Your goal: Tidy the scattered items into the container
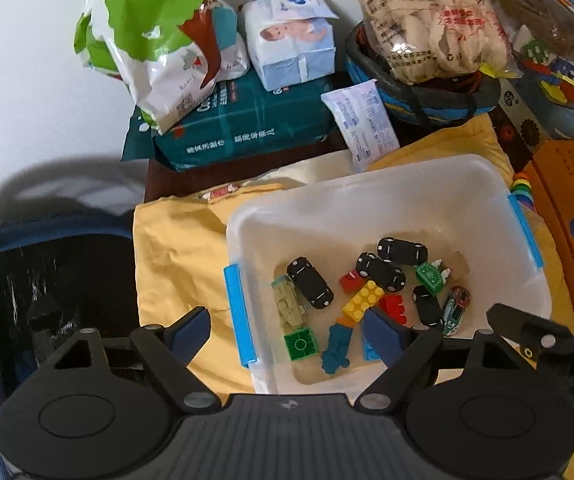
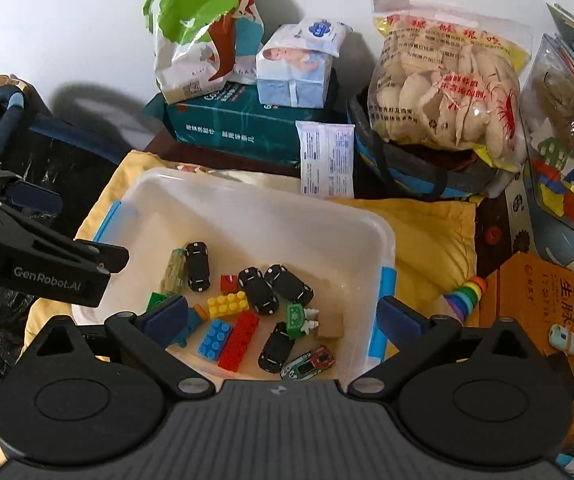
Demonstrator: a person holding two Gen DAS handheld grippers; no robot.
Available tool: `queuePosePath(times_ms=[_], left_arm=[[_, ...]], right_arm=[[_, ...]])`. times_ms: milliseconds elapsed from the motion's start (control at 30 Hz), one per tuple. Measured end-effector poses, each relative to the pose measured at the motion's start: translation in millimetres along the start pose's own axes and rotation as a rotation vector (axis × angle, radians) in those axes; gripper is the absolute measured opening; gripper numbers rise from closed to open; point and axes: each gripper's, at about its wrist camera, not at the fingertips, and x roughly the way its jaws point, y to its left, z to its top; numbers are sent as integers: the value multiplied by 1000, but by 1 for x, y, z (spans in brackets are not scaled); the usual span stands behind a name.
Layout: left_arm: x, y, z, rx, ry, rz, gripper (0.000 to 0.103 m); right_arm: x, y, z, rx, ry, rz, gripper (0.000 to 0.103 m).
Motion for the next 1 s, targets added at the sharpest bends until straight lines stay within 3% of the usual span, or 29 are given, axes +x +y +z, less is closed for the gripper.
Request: queuePosePath(times_ms=[1000], left_arm=[[23,-7,-13,-8,47,30,86]], right_arm=[[24,-4,-12,9,91,-62,103]])
